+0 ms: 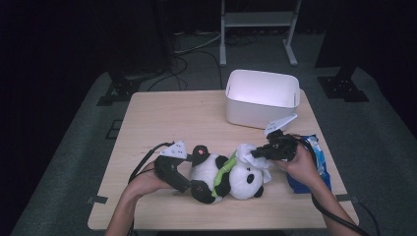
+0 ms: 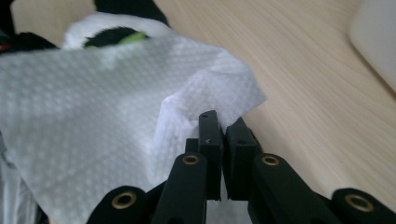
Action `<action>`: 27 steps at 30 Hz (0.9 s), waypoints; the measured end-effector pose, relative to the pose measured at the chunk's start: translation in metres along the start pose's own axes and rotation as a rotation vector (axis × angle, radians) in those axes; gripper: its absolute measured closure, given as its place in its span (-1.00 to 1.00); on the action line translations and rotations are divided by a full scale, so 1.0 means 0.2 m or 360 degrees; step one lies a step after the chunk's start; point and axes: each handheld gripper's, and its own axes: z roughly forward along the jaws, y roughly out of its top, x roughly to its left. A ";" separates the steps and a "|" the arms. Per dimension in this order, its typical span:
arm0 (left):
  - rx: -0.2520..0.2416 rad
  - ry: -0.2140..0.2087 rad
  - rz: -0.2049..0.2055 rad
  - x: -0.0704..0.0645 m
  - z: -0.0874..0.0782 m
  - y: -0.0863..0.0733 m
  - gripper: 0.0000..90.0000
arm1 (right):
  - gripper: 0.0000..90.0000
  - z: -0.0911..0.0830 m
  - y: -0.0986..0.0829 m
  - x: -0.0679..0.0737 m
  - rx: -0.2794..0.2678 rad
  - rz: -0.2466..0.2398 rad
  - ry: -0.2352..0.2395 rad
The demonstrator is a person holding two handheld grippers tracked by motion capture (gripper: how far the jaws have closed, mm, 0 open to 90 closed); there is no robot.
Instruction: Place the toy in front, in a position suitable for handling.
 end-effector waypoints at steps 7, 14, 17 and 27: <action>0.0009 -0.0001 0.0012 0.00 0.00 0.00 -0.89 | 0.84 0.03 0.04 0.09 0.0016 -0.0087 0.0099; 0.0011 -0.0005 0.0030 -0.01 0.00 0.00 -0.89 | 0.60 0.01 0.03 0.10 0.0036 -0.0082 0.0206; 0.0009 -0.0005 0.0028 -0.01 0.00 0.00 -0.89 | 0.45 0.01 0.02 0.11 0.0050 -0.0090 0.0257; 0.0000 -0.0007 0.0028 -0.01 -0.01 0.01 -0.89 | 0.43 0.04 0.03 0.21 0.0181 -0.0253 0.0172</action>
